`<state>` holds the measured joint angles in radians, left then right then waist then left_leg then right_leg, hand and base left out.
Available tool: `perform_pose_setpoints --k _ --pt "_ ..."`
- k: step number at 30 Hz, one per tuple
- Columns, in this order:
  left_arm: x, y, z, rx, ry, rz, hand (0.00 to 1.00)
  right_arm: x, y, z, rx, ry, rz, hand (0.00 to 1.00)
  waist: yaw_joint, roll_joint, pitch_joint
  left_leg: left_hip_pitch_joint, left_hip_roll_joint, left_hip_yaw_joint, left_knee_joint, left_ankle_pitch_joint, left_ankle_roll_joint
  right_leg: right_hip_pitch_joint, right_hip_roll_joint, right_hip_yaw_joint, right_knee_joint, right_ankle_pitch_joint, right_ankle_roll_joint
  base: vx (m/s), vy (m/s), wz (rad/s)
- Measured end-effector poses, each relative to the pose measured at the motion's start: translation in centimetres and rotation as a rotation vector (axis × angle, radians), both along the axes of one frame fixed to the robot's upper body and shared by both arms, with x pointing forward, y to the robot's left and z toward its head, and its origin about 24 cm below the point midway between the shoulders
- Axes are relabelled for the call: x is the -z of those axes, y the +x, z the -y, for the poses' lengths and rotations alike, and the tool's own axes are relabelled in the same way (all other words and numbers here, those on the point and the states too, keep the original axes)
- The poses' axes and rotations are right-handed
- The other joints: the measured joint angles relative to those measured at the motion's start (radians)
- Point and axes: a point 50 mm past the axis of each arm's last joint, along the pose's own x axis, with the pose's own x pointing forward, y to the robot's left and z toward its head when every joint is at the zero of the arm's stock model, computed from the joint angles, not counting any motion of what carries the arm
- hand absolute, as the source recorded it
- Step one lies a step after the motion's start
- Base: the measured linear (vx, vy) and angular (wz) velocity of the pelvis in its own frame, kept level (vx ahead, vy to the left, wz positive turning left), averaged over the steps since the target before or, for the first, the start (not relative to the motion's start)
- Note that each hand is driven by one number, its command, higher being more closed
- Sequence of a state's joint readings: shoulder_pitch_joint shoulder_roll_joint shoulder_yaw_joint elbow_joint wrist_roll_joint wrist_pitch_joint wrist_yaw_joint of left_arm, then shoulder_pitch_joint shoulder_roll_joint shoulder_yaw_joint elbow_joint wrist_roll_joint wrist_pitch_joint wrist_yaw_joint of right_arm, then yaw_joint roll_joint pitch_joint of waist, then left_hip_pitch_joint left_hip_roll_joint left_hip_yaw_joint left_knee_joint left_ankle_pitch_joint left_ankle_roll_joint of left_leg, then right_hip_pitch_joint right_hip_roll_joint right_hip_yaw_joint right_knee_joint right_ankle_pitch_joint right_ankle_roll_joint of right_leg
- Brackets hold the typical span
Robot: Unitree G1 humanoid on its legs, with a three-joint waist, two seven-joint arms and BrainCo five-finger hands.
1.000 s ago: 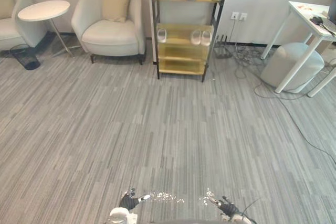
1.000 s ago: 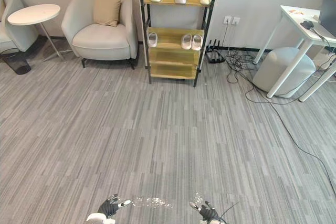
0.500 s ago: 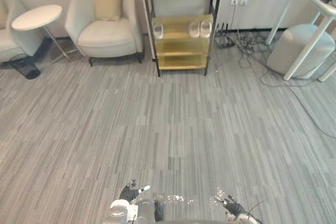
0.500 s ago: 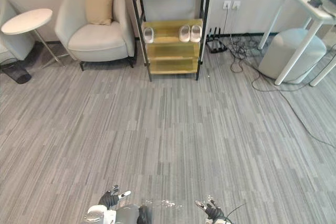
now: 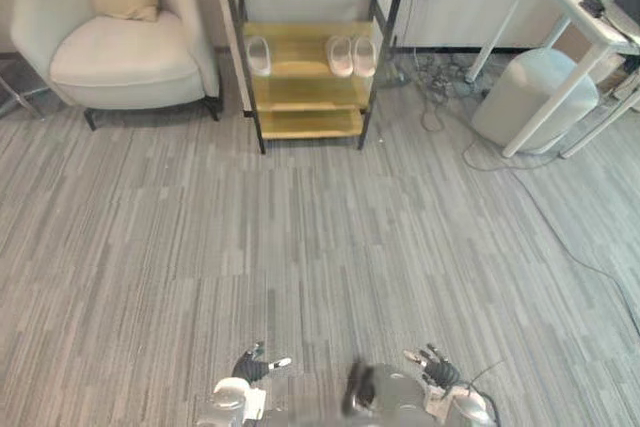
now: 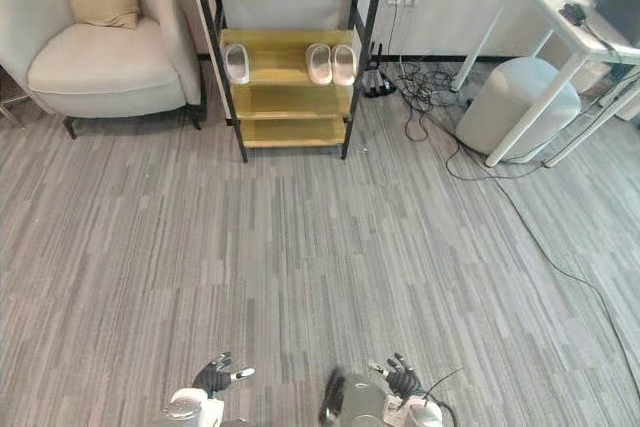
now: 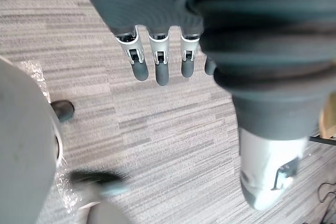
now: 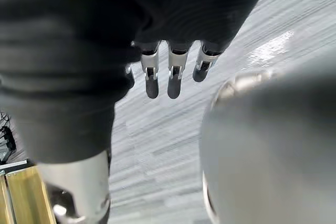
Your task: Organize the slippers on the shoe rack
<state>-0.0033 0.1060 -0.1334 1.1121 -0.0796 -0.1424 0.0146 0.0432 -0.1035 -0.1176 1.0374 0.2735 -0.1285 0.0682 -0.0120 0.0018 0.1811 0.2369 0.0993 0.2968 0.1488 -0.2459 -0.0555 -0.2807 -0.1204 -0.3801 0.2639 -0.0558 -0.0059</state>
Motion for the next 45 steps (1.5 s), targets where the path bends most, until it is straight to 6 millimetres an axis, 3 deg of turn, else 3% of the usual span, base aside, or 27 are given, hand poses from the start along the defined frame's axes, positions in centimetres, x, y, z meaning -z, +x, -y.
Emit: perform_pose_setpoints --k 1,2,3,4,5,7,9,12,15,16,17,18,20,21,24,26,28,31,33,34,35,37,38,40,41,42,45 --pt "0.1 -0.3 -0.1 -0.023 -0.002 -0.008 0.0 -0.1 0.0 0.3 0.008 -0.004 0.002 0.0 -0.009 -0.002 -0.003 0.027 0.012 -0.02 0.033 -0.035 -0.052 -0.001 0.002 0.017 0.055 0.052 -0.037 0.56 -0.289 0.3" --pt "0.2 -0.4 0.4 -0.041 -0.022 -0.01 0.0 -0.2 0.3 0.6 -0.004 -0.017 0.006 0.0 -0.008 0.027 -0.012 -0.001 0.055 -0.036 0.126 -0.046 -0.068 0.008 0.027 0.003 0.082 0.012 -0.044 0.58 -0.314 0.21" --pt "0.1 -0.3 0.6 -0.045 -0.03 -0.005 0.0 -0.1 0.2 0.6 -0.016 -0.022 0.0 0.0 -0.001 0.047 -0.016 -0.112 0.111 -0.07 0.367 -0.028 -0.083 0.04 0.058 0.0 0.047 -0.015 -0.045 0.48 -0.266 -0.01" --pt "0.0 0.0 0.6 -0.058 -0.033 0.007 0.0 -0.2 0.3 0.6 -0.016 -0.021 0.006 0.0 0.002 0.068 -0.005 -0.196 0.158 -0.092 0.549 0.019 -0.079 0.078 0.092 -0.002 0.004 -0.019 -0.046 0.48 -0.26 -0.15" --pt "0.0 0.1 0.8 -0.073 -0.045 0.013 0.0 -0.2 0.3 0.8 -0.015 -0.028 0.002 0.0 0.009 0.093 0.006 -0.261 0.202 -0.103 0.709 0.017 -0.09 0.13 0.126 -0.005 -0.044 -0.007 -0.067 0.37 -0.173 -0.38" --pt "-0.2 0.5 0.8 -0.079 -0.049 0.031 0.0 -0.1 -0.1 1.2 0.005 -0.03 -0.017 0.0 0.011 0.084 0.021 -0.328 0.227 -0.068 0.826 -0.002 -0.082 0.255 0.15 0.009 -0.119 -0.011 -0.078 0.45 -0.162 -0.27" --pt "-0.6 1.4 1.0 -0.082 -0.057 0.071 0.0 0.2 -0.6 1.1 0.008 -0.027 -0.037 0.0 0.015 0.063 0.031 -0.379 0.202 -0.021 0.759 -0.021 -0.087 0.347 0.148 0.027 -0.189 -0.011 -0.077 0.44 -0.129 -0.14" --pt "-1.1 2.4 1.7 -0.083 -0.081 0.112 0.0 0.3 -0.4 0.3 0.008 -0.008 -0.041 0.0 0.022 0.055 0.033 -0.445 0.132 -0.001 0.479 -0.016 -0.075 0.388 0.136 0.058 -0.234 -0.018 -0.066 0.32 0.03 -0.35" --pt "-1.1 2.6 1.9 -0.082 -0.087 0.117 0.0 0.4 -0.5 0.0 0.011 -0.003 -0.042 0.0 0.023 0.047 0.036 -0.436 0.041 -0.017 0.088 0.115 -0.031 0.414 0.103 0.093 -0.245 -0.045 -0.022 0.28 0.126 -0.34" --pt "-1.1 2.4 1.9 -0.089 -0.092 0.112 0.0 0.4 -0.7 0.1 0.007 -0.006 -0.047 0.0 0.028 0.049 0.034 -0.414 0.026 -0.034 0.04 0.207 -0.029 0.43 0.1 0.112 -0.25 -0.058 0.0 0.29 0.145 -0.32" --pt "-1.0 2.3 1.9 -0.093 -0.092 0.106 0.0 0.5 -0.8 0.0 0.007 -0.005 -0.051 0.0 0.034 0.045 0.029 -0.396 0.016 -0.036 0.026 0.269 0.006 0.444 0.096 0.122 -0.252 -0.07 0.02 0.3 0.136 -0.25" --pt "-1.0 2.3 1.5 -0.098 -0.084 0.107 0.0 0.6 -0.9 -0.4 0.006 0.005 -0.055 0.0 0.035 0.033 0.021 -0.392 0.001 -0.037 0.038 0.282 0.027 0.457 0.078 0.125 -0.252 -0.085 0.039 0.31 0.132 -0.05" --pt "-1.0 2.3 0.7 -0.098 -0.064 0.106 0.0 0.9 -1.4 -1.4 0.0 0.028 -0.071 0.0 0.038 -0.023 -0.004 -0.399 -0.042 -0.036 0.091 0.2 0.052 0.452 0.025 0.122 -0.196 -0.14 0.081 0.37 0.145 0.06" --pt "-1.0 2.3 0.7 -0.098 -0.064 0.105 0.0 1.0 -1.5 -1.6 -0.003 0.036 -0.076 0.0 0.043 -0.032 -0.009 -0.386 -0.053 -0.035 0.105 0.17 0.056 0.421 0.003 0.128 -0.09 -0.176 0.106 0.34 0.155 -0.04" --pt "-0.7 1.8 0.7 -0.056 -0.051 0.075 0.0 0.7 -1.1 -1.4 -0.036 0.02 -0.057 0.0 0.036 -0.03 -0.016 -0.295 -0.085 -0.038 0.106 0.123 0.082 0.207 -0.081 0.19 0.495 -0.193 0.141 0.36 0.228 0.16" --pt "-0.5 1.4 0.5 -0.033 -0.036 0.051 0.0 0.8 -1.0 -1.5 -0.042 0.024 -0.056 0.0 0.029 -0.04 -0.022 -0.218 -0.105 -0.064 0.077 0.104 0.093 0.161 -0.099 0.178 0.62 -0.219 0.115 0.36 0.105 0.43" --pt "-0.3 1.0 0.5 -0.025 -0.031 0.032 0.0 0.6 -0.6 -1.4 -0.057 0.018 -0.043 0.0 0.022 -0.027 -0.022 -0.147 -0.101 -0.087 0.02 0.104 0.093 0.129 -0.091 0.122 0.572 -0.254 0.085 0.41 0.051 0.35" --pt "-0.3 1.1 0.7 -0.024 -0.036 0.032 0.0 0.1 0.5 -0.9 -0.065 0.003 -0.011 0.0 0.012 0.01 -0.003 -0.102 -0.056 -0.123 -0.026 0.103 0.092 0.065 -0.03 0.088 0.287 -0.241 0.06 0.39 -0.052 0.34" --pt "-0.3 1.0 0.7 -0.024 -0.035 0.029 0.0 0.0 0.7 -0.8 -0.066 0.0 -0.004 0.0 0.009 0.015 0.001 -0.088 -0.034 -0.137 -0.033 0.089 0.069 0.049 0.002 0.1 0.072 -0.126 0.06 0.41 -0.168 0.41" --pt "-0.2 0.7 0.5 -0.027 -0.03 0.024 0.0 0.1 0.4 -0.9 -0.065 0.004 -0.011 0.0 0.008 0.002 -0.002 -0.065 -0.035 -0.152 -0.033 0.061 0.023 0.058 0.01 0.128 -0.055 -0.013 0.051 0.38 -0.195 0.46" --pt "-0.2 0.4 0.2 -0.034 -0.026 0.017 0.0 0.3 0.1 -1.0 -0.062 0.008 -0.021 0.0 0.009 -0.012 -0.008 -0.047 -0.041 -0.167 -0.033 0.037 -0.012 0.06 0.006 0.152 -0.057 0.114 0.023 0.38 -0.217 0.33" --pt "0.1 0.1 0.8 -0.063 -0.048 0.005 0.0 0.2 0.3 -0.3 -0.071 -0.012 -0.022 0.0 0.008 0.032 -0.021 -0.027 0.006 -0.174 -0.01 0.027 -0.024 0.073 0.032 0.13 -0.003 0.048 0.009 0.37 -0.239 0.23" --pt "0.1 -0.1 1.4 -0.075 -0.067 0.001 0.0 0.1 0.3 0.1 -0.067 -0.023 -0.021 0.0 -0.001 0.058 -0.023 -0.058 0.033 -0.195 0.09 0.006 -0.047 0.096 0.046 0.101 0.007 -0.005 0.004 0.37 -0.25 0.45" --pt "0.0 0.3 1.7 -0.071 -0.077 0.009 0.0 0.0 0.2 0.7 -0.055 -0.032 -0.027 0.0 0.001 0.079 -0.018 -0.17 0.094 -0.211 0.362 0.003 -0.085 0.178 0.084 0.066 -0.045 -0.031 -0.01 0.4 -0.266 0.52" --pt "0.0 0.4 1.8 -0.069 -0.084 0.013 0.0 0.1 0.0 0.7 -0.063 -0.031 -0.038 0.0 0.006 0.087 -0.016 -0.223 0.129 -0.207 0.507 0.012 -0.124 0.223 0.106 0.056 -0.075 -0.038 -0.019 0.34 -0.222 0.29" --pt "-0.1 0.6 1.9 -0.064 -0.092 0.024 0.0 0.2 0.0 0.6 -0.068 -0.03 -0.045 0.0 0.011 0.089 -0.014 -0.253 0.151 -0.195 0.595 0.006 -0.132 0.256 0.116 0.054 -0.092 -0.042 -0.03 0.32 -0.171 0.09" --pt "-0.4 1.2 2.3 -0.057 -0.103 0.047 0.0 0.2 0.0 0.4 -0.041 -0.015 -0.033 0.0 0.017 0.084 -0.012 -0.353 0.188 -0.075 0.694 -0.024 -0.085 0.343 0.121 0.057 -0.147 -0.051 -0.04 0.31 -0.081 -0.1"
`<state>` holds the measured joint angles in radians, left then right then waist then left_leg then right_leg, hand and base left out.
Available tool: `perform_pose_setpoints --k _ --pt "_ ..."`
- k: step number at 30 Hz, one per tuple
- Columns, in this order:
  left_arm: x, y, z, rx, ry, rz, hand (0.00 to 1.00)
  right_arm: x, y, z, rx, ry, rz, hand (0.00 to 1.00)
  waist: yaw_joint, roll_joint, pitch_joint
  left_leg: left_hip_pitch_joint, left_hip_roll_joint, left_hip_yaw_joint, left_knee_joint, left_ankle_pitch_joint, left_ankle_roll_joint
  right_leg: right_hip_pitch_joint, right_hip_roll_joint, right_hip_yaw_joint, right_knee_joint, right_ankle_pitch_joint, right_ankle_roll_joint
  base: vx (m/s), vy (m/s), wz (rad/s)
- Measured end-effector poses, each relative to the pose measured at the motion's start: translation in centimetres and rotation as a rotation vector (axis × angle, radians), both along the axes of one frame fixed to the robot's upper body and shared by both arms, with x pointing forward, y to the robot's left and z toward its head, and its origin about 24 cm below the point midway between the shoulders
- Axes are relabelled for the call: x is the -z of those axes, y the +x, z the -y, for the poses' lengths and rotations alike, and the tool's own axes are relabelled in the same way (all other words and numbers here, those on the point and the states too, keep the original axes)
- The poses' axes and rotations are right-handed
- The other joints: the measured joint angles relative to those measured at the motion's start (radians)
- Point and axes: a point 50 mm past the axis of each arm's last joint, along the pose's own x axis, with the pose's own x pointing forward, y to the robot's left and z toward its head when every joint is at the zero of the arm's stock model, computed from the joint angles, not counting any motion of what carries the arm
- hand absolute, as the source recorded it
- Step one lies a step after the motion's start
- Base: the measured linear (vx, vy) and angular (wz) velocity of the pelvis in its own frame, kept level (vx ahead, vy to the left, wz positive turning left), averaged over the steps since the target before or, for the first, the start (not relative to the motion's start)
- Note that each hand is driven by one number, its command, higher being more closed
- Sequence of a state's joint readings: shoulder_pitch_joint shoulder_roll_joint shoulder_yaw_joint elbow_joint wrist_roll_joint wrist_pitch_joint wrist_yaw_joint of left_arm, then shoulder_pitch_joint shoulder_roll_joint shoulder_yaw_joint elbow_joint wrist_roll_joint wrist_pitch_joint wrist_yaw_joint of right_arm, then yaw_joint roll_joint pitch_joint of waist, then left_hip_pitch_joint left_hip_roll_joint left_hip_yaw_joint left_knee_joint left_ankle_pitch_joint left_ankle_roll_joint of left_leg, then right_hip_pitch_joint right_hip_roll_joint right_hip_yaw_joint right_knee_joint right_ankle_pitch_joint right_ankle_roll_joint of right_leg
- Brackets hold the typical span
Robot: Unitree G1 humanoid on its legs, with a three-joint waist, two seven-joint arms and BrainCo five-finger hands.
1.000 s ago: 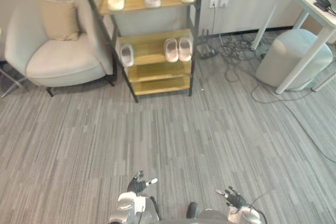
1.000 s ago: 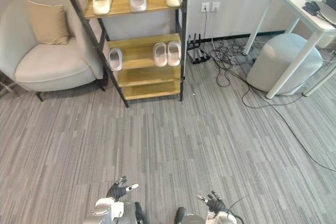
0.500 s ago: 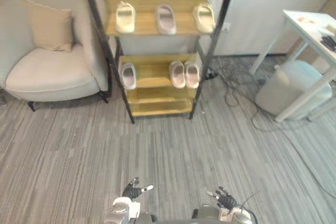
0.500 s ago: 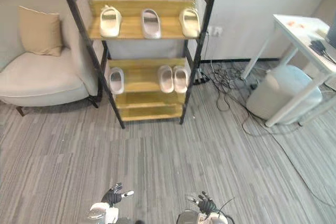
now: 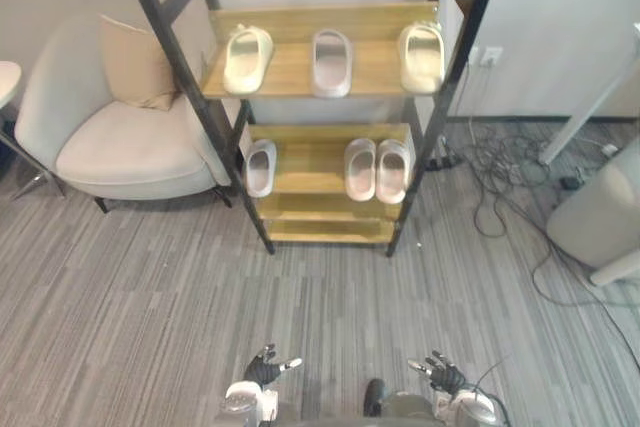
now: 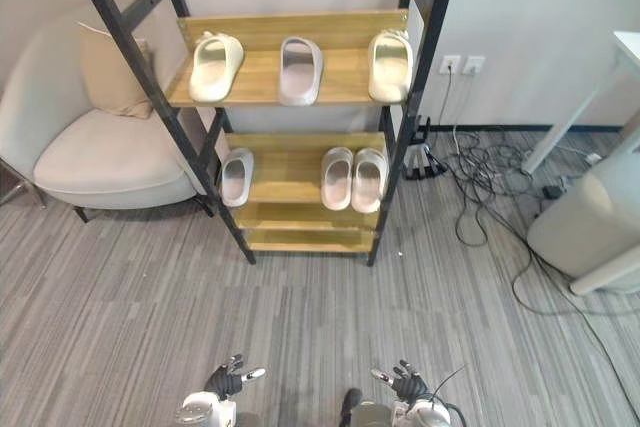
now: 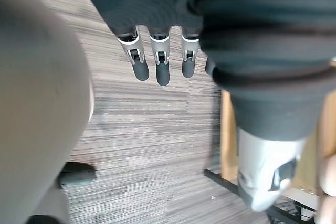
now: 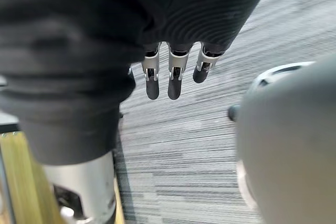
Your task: Organize the slippers on the shoe rack
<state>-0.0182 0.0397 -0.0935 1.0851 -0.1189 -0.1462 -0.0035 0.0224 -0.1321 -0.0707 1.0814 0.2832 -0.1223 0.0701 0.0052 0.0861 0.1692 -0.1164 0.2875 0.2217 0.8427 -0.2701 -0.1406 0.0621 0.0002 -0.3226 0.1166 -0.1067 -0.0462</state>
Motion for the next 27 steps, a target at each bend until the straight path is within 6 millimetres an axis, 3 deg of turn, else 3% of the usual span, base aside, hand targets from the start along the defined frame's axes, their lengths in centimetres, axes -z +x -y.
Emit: perform_pose_setpoints --k 2,4,5,6,7,10,12,15,16,17,19,21,22,23,25,27 --pt "-0.2 0.5 0.4 0.003 -0.01 0.017 0.0 0.0 0.2 -0.2 0.006 -0.001 0.009 0.0 0.0 -0.007 0.006 -0.031 -0.022 0.033 -0.15 -0.017 0.004 0.027 -0.01 0.014 -0.025 0.004 0.005 0.28 0.05 -0.25" --pt "-0.5 1.1 0.7 0.01 -0.016 0.037 0.0 0.0 0.2 -0.6 0.01 0.007 0.01 0.0 0.001 -0.034 0.023 -0.04 -0.083 0.027 -0.37 0.002 0.019 0.046 -0.046 0.02 -0.035 0.001 0.016 0.25 0.117 -0.13" --pt "-0.6 1.5 0.9 0.017 -0.019 0.046 0.0 0.1 0.2 -0.9 0.011 0.014 0.01 0.0 0.001 -0.048 0.032 -0.042 -0.127 0.011 -0.528 0.072 0.032 0.056 -0.073 0.024 -0.037 -0.009 0.041 0.22 0.169 -0.08" --pt "-0.6 1.4 1.3 0.025 -0.025 0.044 0.0 0.1 0.0 -0.6 0.014 0.006 0.007 0.0 0.0 -0.039 0.029 -0.041 -0.144 -0.004 -0.639 0.187 0.025 0.062 -0.072 0.03 -0.041 -0.016 0.069 0.26 0.218 -0.16" --pt "-0.6 1.4 1.3 0.025 -0.026 0.044 0.0 0.1 -0.3 -0.3 0.016 -0.004 -0.002 0.0 0.003 -0.029 0.024 -0.032 -0.146 -0.01 -0.659 0.263 0.075 0.07 -0.067 0.04 -0.049 -0.023 0.089 0.28 0.22 -0.02" --pt "-0.7 1.6 -0.3 0.032 0.019 0.046 0.0 0.4 -0.6 -2.1 0.004 0.026 -0.008 0.0 0.001 -0.108 0.019 0.005 -0.219 0.019 -0.706 0.255 0.105 0.082 -0.136 0.057 -0.06 -0.038 0.13 0.22 0.149 0.01" --pt "-0.6 1.4 -0.7 0.029 0.029 0.038 0.0 0.5 -0.5 -2.6 -0.035 0.014 -0.014 0.0 0.003 -0.114 0.018 0.032 -0.236 0.04 -0.704 0.213 0.121 0.069 -0.166 0.065 0.01 -0.049 0.152 0.24 0.174 -0.27" --pt "-0.3 0.8 -0.4 0.048 0.027 0.018 0.0 0.1 0.0 -1.9 -0.053 -0.011 0.008 0.0 0.004 -0.09 0.018 0.111 -0.24 0.072 -0.732 0.174 0.122 -0.052 -0.213 0.106 0.334 -0.062 0.169 0.15 0.197 -0.37" --pt "-0.1 0.4 -0.5 0.064 0.037 0.001 0.0 -0.1 0.5 -2.3 -0.075 -0.008 0.027 0.0 -0.01 -0.093 0.018 0.143 -0.254 0.073 -0.739 0.168 0.134 -0.118 -0.248 0.12 0.5 -0.063 0.16 0.2 0.2 0.05" --pt "0.0 0.2 -0.6 0.083 0.046 -0.006 0.0 -0.1 0.7 -2.7 -0.105 -0.011 0.033 0.0 -0.017 -0.105 0.013 0.165 -0.26 0.069 -0.745 0.162 0.139 -0.139 -0.268 0.11 0.566 -0.094 0.159 0.18 0.097 0.21" --pt "0.0 0.1 -0.5 0.09 0.047 -0.01 0.0 -0.3 1.0 -3.1 -0.173 -0.023 0.038 0.0 -0.02 -0.107 0.01 0.19 -0.255 0.046 -0.76 0.164 0.137 -0.153 -0.26 0.067 0.546 -0.157 0.149 0.22 -0.019 0.38" --pt "-0.1 0.4 -0.5 0.081 0.059 -0.003 0.0 -0.7 1.7 -3.4 -0.198 -0.024 0.069 0.0 -0.021 -0.098 0.01 0.186 -0.23 0.025 -0.759 0.169 0.129 -0.166 -0.223 0.058 0.394 -0.166 0.146 0.17 -0.119 0.35" --pt "-0.1 0.3 -0.5 0.081 0.061 -0.004 0.0 -0.8 1.8 -3.5 -0.204 -0.023 0.076 0.0 -0.021 -0.098 0.01 0.185 -0.226 0.02 -0.76 0.173 0.122 -0.163 -0.211 0.064 0.326 -0.151 0.143 0.15 -0.189 0.21" --pt "0.0 0.1 -1.0 0.08 0.071 -0.009 0.0 -0.7 1.8 -4.5 -0.232 -0.005 0.079 0.0 -0.016 -0.124 -0.003 0.189 -0.241 0.013 -0.771 0.181 0.105 -0.149 -0.2 0.09 0.158 0.002 0.123 0.16 -0.207 0.24" --pt "0.2 -0.2 -0.1 0.076 0.052 -0.024 0.0 -0.9 2.1 -4.3 -0.256 -0.012 0.082 0.0 -0.017 -0.088 -0.019 0.205 -0.211 -0.006 -0.801 0.186 0.067 -0.125 -0.164 0.078 0.126 -0.002 0.121 0.18 -0.216 0.14" --pt "0.3 -0.5 0.9 0.073 0.028 -0.032 0.0 -0.8 2.0 -3.8 -0.279 -0.02 0.07 0.0 -0.011 -0.059 -0.035 0.209 -0.182 -0.01 -0.811 0.189 0.062 -0.093 -0.122 0.068 0.059 0.014 0.103 0.13 -0.171 -0.03"
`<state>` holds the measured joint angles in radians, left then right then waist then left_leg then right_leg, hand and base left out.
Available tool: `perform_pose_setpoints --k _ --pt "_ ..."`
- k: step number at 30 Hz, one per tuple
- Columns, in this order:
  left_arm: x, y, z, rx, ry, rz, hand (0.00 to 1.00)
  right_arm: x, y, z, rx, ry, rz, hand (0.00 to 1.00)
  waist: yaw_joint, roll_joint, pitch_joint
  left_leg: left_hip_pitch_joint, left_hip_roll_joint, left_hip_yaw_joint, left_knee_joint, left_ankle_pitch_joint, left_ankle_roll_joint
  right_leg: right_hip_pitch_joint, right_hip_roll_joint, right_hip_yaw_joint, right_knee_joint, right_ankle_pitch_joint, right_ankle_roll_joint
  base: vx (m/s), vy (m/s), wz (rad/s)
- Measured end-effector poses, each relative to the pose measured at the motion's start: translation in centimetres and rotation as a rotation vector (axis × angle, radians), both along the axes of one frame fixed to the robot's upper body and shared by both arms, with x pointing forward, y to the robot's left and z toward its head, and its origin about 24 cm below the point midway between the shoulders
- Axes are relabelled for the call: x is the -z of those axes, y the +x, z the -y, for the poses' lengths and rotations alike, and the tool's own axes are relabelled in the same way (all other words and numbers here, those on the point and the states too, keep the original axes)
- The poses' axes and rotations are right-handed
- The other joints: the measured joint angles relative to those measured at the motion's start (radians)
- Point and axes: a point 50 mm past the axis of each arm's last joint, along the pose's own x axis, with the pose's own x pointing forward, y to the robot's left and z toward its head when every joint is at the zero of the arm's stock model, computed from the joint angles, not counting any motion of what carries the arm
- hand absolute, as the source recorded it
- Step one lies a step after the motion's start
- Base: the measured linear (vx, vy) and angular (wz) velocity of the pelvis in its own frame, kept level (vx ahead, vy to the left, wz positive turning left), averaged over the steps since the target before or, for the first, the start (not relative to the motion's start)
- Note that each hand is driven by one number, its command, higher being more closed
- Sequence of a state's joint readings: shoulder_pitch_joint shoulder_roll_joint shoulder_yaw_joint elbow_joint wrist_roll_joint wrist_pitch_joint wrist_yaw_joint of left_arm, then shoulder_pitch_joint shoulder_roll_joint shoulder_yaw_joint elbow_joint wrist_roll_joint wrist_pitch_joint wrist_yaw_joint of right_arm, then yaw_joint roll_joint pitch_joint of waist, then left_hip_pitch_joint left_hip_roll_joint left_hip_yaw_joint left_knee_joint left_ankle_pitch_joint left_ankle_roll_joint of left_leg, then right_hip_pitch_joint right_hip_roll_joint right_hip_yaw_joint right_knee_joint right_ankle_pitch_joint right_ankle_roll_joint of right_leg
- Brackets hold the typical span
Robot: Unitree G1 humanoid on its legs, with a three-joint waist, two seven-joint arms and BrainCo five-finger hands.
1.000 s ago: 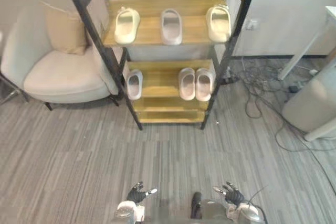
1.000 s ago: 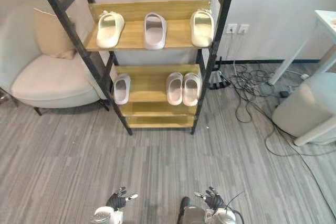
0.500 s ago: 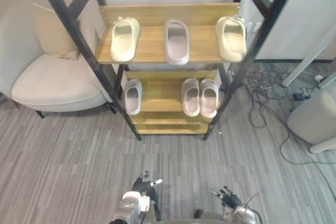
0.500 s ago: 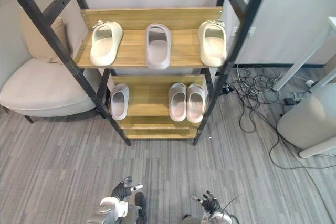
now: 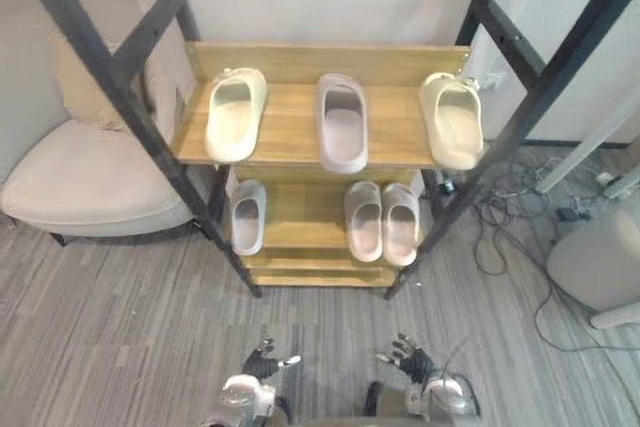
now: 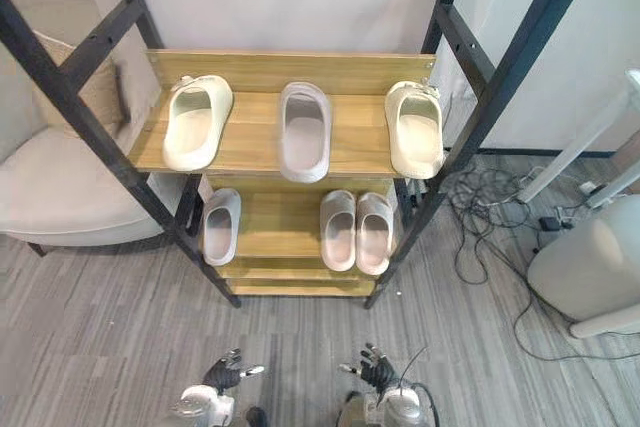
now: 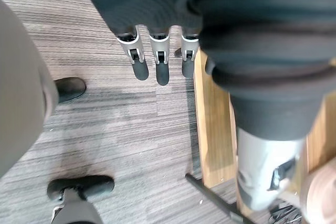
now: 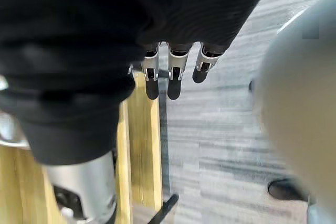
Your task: Organize the slippers on the shoe rack
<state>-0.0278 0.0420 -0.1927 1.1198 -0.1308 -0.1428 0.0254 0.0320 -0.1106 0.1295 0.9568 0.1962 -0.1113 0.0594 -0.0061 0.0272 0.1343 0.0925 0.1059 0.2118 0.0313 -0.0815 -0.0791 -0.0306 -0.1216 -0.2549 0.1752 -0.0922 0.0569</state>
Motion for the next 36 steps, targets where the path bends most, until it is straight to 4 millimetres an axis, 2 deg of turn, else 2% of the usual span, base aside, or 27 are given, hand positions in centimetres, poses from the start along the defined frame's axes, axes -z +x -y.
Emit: perform_pose_setpoints --k 3,5,7,10,13,15,17,18,21,22,24,25,27,28,30,33,34,35,36 --pt "0.1 -0.2 -0.2 -0.018 -0.007 -0.006 0.0 0.2 -0.8 1.0 0.049 0.046 -0.02 0.0 0.002 0.002 -0.007 0.031 0.026 -0.005 -0.017 0.003 -0.005 0.059 0.039 -0.011 -0.072 0.017 -0.014 0.1 -0.166 0.02" --pt "0.1 -0.4 -0.6 -0.024 -0.001 -0.009 0.0 0.6 -1.9 2.1 0.145 0.057 -0.05 0.0 0.004 -0.005 -0.018 0.032 0.035 -0.007 -0.02 0.003 -0.005 0.082 0.055 -0.017 -0.117 0.034 -0.019 0.04 -0.057 0.03" --pt "0.1 -0.4 -0.8 -0.036 0.003 -0.009 0.0 0.8 -2.7 2.8 0.164 0.036 -0.071 0.0 0.004 -0.014 -0.025 0.03 0.036 -0.008 -0.029 0.003 -0.005 0.087 0.063 -0.016 -0.146 0.05 -0.018 0.01 0.006 -0.02" --pt "0.1 -0.4 -1.3 -0.036 0.016 -0.009 0.0 0.9 -3.6 3.6 0.2 0.016 -0.085 0.0 0.002 -0.031 -0.031 0.031 0.033 -0.007 -0.03 -0.006 -0.019 0.104 0.065 -0.012 -0.188 0.074 -0.012 0.0 0.035 -0.02" --pt "0.1 -0.4 -2.0 -0.032 0.035 -0.009 0.0 0.2 -3.4 4.6 0.256 0.016 -0.034 0.0 0.0 -0.041 -0.036 0.027 0.013 -0.005 -0.03 -0.006 -0.019 0.12 0.053 -0.008 -0.234 0.106 -0.001 -0.03 0.088 -0.02" --pt "0.0 -0.4 -2.4 -0.022 0.052 -0.01 0.0 -1.1 -2.3 6.3 0.285 -0.009 0.054 0.0 -0.008 -0.04 -0.037 0.019 0.003 -0.003 -0.03 -0.006 -0.018 0.117 0.044 -0.004 -0.249 0.123 0.006 -0.06 0.085 -0.02" --pt "0.0 -0.6 -3.2 -0.014 0.078 -0.012 0.0 -3.5 -1.0 9.9 0.319 -0.087 0.176 0.0 -0.01 -0.039 -0.038 0.009 -0.007 0.0 -0.031 -0.007 -0.017 0.103 0.034 0.005 -0.253 0.136 0.01 -0.09 0.071 -0.1" --pt "0.1 -1.1 -3.6 -0.021 0.086 -0.022 0.0 -5.5 -0.1 12.3 0.345 -0.14 0.26 0.0 -0.011 -0.04 -0.038 0.009 -0.011 0.004 -0.031 -0.008 -0.015 0.099 0.031 0.014 -0.253 0.14 0.012 -0.1 0.068 -0.15" --pt "0.3 -2.3 -4.6 -0.047 0.104 -0.05 0.0 -10.0 1.1 17.2 0.408 -0.251 0.434 0.0 -0.017 -0.042 -0.047 0.007 -0.014 0.015 -0.032 -0.009 -0.013 0.088 0.028 0.029 -0.253 0.143 0.013 -0.08 0.027 -0.13" --pt "0.3 -2.3 -4.7 -0.05 0.104 -0.051 0.0 -10.7 1.2 17.8 0.418 -0.267 0.459 0.0 -0.018 -0.042 -0.052 0.002 -0.014 0.014 -0.033 -0.009 -0.013 0.081 0.028 0.03 -0.253 0.144 0.013 -0.03 -0.001 -0.08" --pt "0.5 -3.0 -4.6 -0.055 0.099 -0.066 0.0 -13.8 1.6 20.9 0.484 -0.328 0.559 0.0 -0.038 -0.04 -0.075 -0.016 -0.015 0.015 -0.04 -0.007 -0.011 0.061 0.03 0.034 -0.255 0.148 0.012 0.0 -0.009 -0.04" --pt "0.6 -3.2 -4.6 -0.055 0.096 -0.072 0.0 -14.5 1.8 21.5 0.499 -0.335 0.581 0.0 -0.041 -0.038 -0.076 -0.015 -0.015 0.015 -0.044 -0.005 -0.011 0.06 0.03 0.034 -0.255 0.148 0.012 0.01 -0.009 -0.04" --pt "0.8 -4.0 -4.2 -0.05 0.075 -0.09 0.0 -17.8 2.8 24.1 0.533 -0.39 0.676 0.0 -0.057 -0.031 -0.09 -0.018 -0.017 0.022 -0.048 -0.003 -0.01 0.05 0.03 0.042 -0.255 0.153 0.013 0.02 -0.004 -0.1" --pt "0.8 -4.0 -4.1 -0.05 0.071 -0.092 0.0 -18.5 3.0 24.7 0.542 -0.403 0.692 0.0 -0.059 -0.029 -0.092 -0.017 -0.018 0.023 -0.048 -0.003 -0.01 0.05 0.03 0.043 -0.255 0.153 0.013 0.03 -0.002 -0.1" --pt "0.9 -4.2 -3.6 -0.049 0.057 -0.094 0.0 -21.1 3.8 26.9 0.579 -0.436 0.74 0.0 -0.066 -0.021 -0.098 -0.016 -0.02 0.019 -0.051 -0.004 -0.01 0.05 0.029 0.043 -0.255 0.153 0.013 0.02 -0.002 -0.01" --pt "0.9 -4.2 -3.4 -0.04 0.038 -0.091 0.0 -22.9 4.5 28.5 0.629 -0.412 0.781 0.0 -0.064 -0.02 -0.099 -0.021 -0.021 0.005 -0.053 -0.003 -0.009 0.05 0.028 0.032 -0.255 0.153 0.013 0.0 -0.016 0.1" --pt "0.9 -4.3 -3.3 -0.041 0.036 -0.091 0.0 -23.0 5.3 28.0 0.614 -0.392 0.798 0.0 -0.059 -0.014 -0.102 -0.022 -0.023 -0.003 -0.056 -0.001 -0.007 0.049 0.027 0.025 -0.255 0.152 0.013 -0.03 -0.023 -0.05" --pt "0.9 -4.2 -3.3 -0.039 0.036 -0.096 0.0 -23.1 8.2 24.3 0.497 -0.286 0.885 0.0 -0.065 -0.015 -0.1 -0.019 -0.023 -0.021 -0.069 0.0 -0.005 0.045 0.028 0.024 -0.253 0.15 0.012 -0.03 -0.019 -0.11" --pt "1.0 -4.3 -3.2 -0.031 0.037 -0.101 0.0 -23.2 8.9 22.6 0.438 -0.246 0.922 0.0 -0.066 -0.014 -0.101 -0.02 -0.022 -0.023 -0.068 0.0 -0.005 0.044 0.029 0.027 -0.252 0.15 0.012 -0.04 -0.027 -0.08"
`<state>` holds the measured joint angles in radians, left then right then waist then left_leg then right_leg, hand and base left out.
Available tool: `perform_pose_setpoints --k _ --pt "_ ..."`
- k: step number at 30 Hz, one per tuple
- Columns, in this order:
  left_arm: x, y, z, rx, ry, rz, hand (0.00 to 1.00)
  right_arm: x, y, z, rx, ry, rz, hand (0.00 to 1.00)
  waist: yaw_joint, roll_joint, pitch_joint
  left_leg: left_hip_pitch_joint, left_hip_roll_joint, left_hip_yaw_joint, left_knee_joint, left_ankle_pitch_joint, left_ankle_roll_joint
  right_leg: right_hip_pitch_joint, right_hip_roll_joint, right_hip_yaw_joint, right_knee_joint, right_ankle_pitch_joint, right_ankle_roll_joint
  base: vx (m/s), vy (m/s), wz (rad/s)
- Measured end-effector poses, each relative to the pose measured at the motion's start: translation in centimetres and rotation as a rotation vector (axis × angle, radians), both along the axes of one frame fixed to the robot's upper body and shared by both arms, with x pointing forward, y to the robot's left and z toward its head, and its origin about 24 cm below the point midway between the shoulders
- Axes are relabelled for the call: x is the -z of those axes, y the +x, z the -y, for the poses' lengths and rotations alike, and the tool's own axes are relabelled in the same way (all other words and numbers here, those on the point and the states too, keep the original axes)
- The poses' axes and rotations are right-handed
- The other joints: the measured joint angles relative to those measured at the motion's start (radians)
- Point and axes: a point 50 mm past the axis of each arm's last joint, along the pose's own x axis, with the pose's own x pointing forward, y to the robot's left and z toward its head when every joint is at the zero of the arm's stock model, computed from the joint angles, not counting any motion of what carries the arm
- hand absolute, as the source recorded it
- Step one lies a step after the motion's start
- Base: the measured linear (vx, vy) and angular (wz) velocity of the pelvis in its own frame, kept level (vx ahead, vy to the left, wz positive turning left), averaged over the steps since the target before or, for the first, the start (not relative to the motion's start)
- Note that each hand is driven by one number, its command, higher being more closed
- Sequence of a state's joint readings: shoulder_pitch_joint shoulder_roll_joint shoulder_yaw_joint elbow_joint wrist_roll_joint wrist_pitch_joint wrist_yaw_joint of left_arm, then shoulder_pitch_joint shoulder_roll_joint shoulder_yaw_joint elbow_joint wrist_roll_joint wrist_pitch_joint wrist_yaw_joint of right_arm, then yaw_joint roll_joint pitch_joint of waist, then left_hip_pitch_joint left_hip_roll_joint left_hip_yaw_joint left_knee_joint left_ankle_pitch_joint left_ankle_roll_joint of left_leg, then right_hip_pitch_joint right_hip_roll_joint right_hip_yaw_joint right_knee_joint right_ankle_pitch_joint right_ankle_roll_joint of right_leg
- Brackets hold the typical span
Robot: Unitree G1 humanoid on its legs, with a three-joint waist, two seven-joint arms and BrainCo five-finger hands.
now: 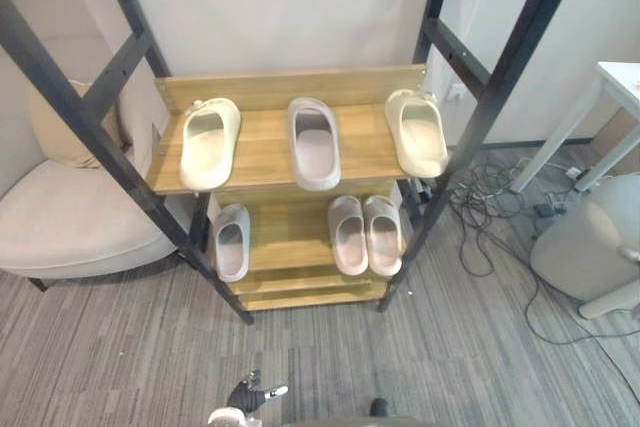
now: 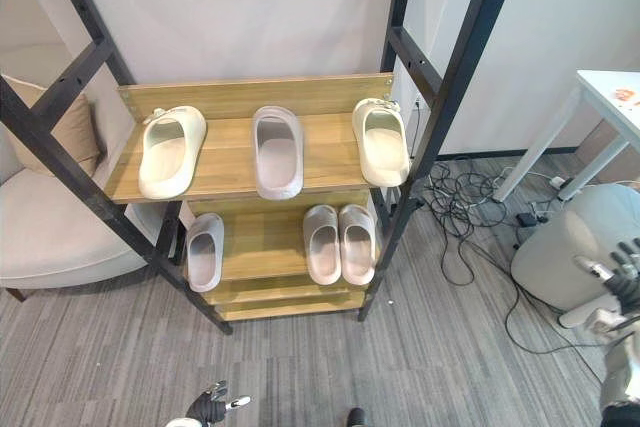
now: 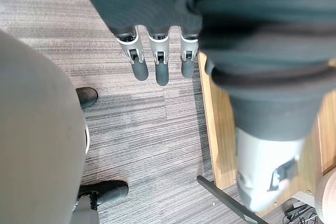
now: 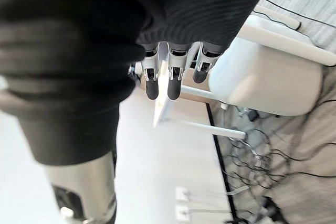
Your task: Organize the slippers on the shoe rack
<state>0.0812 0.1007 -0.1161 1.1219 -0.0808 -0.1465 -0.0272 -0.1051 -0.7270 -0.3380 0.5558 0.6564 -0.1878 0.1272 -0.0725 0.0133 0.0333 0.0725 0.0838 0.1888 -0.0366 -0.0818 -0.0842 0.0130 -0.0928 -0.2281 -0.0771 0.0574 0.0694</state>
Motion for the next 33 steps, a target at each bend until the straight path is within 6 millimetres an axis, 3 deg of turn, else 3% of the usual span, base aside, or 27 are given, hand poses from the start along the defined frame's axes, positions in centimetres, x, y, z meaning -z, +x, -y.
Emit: perform_pose_setpoints --k 1,4,6,11,18,25,30,33 --pt "0.0 0.5 0.4 0.036 -0.003 -0.006 0.0 -0.1 1.2 -8.7 -0.222 -0.067 0.11 0.0 -0.005 -0.002 -0.005 -0.006 0.006 -0.007 0.006 -0.001 -0.002 -0.009 0.006 0.001 0.006 -0.003 -0.001 0.0 -0.032 0.09" --pt "-0.4 2.1 2.6 0.044 -0.051 0.048 0.0 2.2 -0.7 -24.1 -0.545 0.063 0.183 0.0 0.033 0.002 -0.01 -0.024 0.01 -0.038 0.01 0.004 -0.004 -0.007 0.009 -0.021 0.002 -0.005 -0.004 0.02 -0.051 0.29" --pt "-0.5 2.5 3.4 0.064 -0.067 0.057 0.0 2.5 -1.2 -28.7 -0.658 0.035 0.165 0.0 0.041 -0.01 -0.007 -0.016 0.004 -0.039 0.013 0.004 -0.003 0.012 0.003 -0.025 -0.006 -0.004 -0.004 0.03 0.009 0.16" --pt "-0.3 2.3 3.2 0.093 -0.053 0.041 0.0 1.6 -1.4 -28.4 -0.62 -0.085 0.193 0.0 0.046 -0.043 -0.015 -0.001 -0.006 -0.037 0.013 0.001 0.001 0.027 -0.005 -0.021 -0.011 -0.004 -0.002 0.02 0.027 -0.02" --pt "-0.4 2.7 3.5 0.138 -0.043 0.052 0.0 1.9 -1.6 -27.9 -0.609 -0.141 0.17 0.0 0.049 -0.026 0.012 0.018 0.003 -0.055 0.02 0.001 -0.001 0.057 0.002 -0.032 -0.011 -0.006 0.0 -0.04 -0.013 0.05" --pt "-0.5 2.8 3.6 0.172 -0.035 0.055 0.0 1.2 -1.3 -27.0 -0.513 -0.182 0.196 0.0 0.057 -0.027 0.012 0.018 0.01 -0.063 0.006 0.009 -0.007 0.062 0.009 -0.039 -0.011 -0.006 0.0 -0.02 -0.008 0.02" --pt "-0.5 2.9 3.4 0.175 -0.027 0.057 0.0 -0.6 0.1 -26.0 -0.448 -0.217 0.271 0.0 0.06 -0.031 0.014 0.016 0.006 -0.066 0.003 0.011 -0.007 0.06 0.006 -0.044 -0.011 -0.006 0.0 0.01 0.005 0.02" --pt "-0.6 3.0 3.2 0.175 -0.023 0.063 0.0 -2.6 1.3 -24.5 -0.377 -0.264 0.348 0.0 0.064 -0.036 0.018 0.014 0.004 -0.083 0.003 0.012 -0.005 0.062 0.004 -0.062 -0.011 -0.007 0.002 0.03 0.003 0.13"
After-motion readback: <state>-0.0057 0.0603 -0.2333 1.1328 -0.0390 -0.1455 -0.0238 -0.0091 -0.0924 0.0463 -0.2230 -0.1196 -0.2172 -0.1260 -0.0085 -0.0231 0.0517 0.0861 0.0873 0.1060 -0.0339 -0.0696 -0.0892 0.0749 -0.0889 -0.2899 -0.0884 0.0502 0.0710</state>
